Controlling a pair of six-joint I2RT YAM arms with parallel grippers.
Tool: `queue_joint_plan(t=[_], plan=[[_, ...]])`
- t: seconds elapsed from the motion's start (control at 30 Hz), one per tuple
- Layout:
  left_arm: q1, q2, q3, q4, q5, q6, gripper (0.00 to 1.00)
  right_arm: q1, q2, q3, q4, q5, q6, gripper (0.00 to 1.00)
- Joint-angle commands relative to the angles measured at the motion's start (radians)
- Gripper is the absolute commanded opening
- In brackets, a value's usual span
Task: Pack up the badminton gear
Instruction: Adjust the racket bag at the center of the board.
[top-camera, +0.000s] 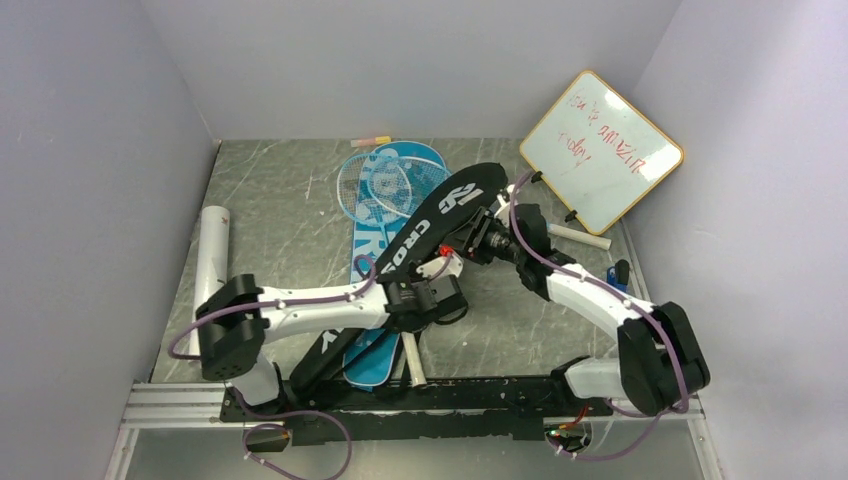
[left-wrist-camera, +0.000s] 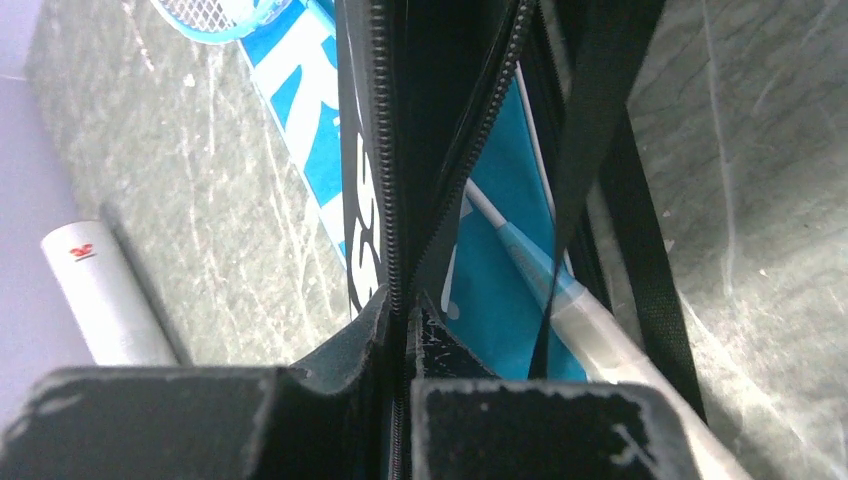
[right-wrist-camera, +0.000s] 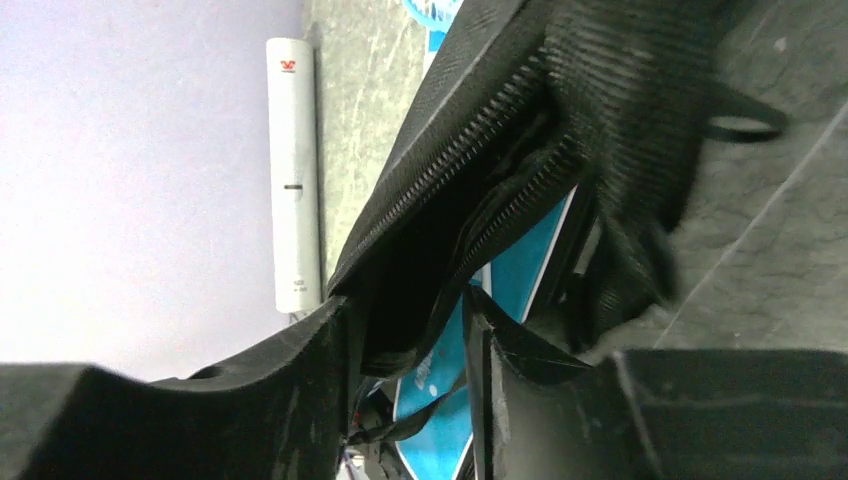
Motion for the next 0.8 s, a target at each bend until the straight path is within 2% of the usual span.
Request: queue_joint_plan(t=[0.0, 0.17, 0.4, 0.63, 0.77], plan=[[0.054, -0.143, -0.015, 0.052, 0.121, 0.075, 0.05, -0.049, -0.097, 0.052, -0.028, 0.043, -0.104, 0.45], [0.128, -0.231, -0.025, 0.084, 0.302, 0.100, 0.05, -0.218, -0.161, 0.063, -0.118, 0.028, -0.192, 0.37], [0.143, -0.259, -0.024, 0.083, 0.351, 0.096, 0.05, -0.330, -0.218, 0.065, -0.180, 0.085, -0.303, 0.33], [0.153, -0.283, -0.014, 0.093, 0.384, 0.110, 0.05, -0.335, -0.212, -0.025, 0.004, -0.007, -0.372, 0.36], [0.161, -0.304, 0.001, 0.098, 0.413, 0.116, 0.05, -0.335, -0.210, -0.061, 0.073, -0.010, -0.404, 0.36]])
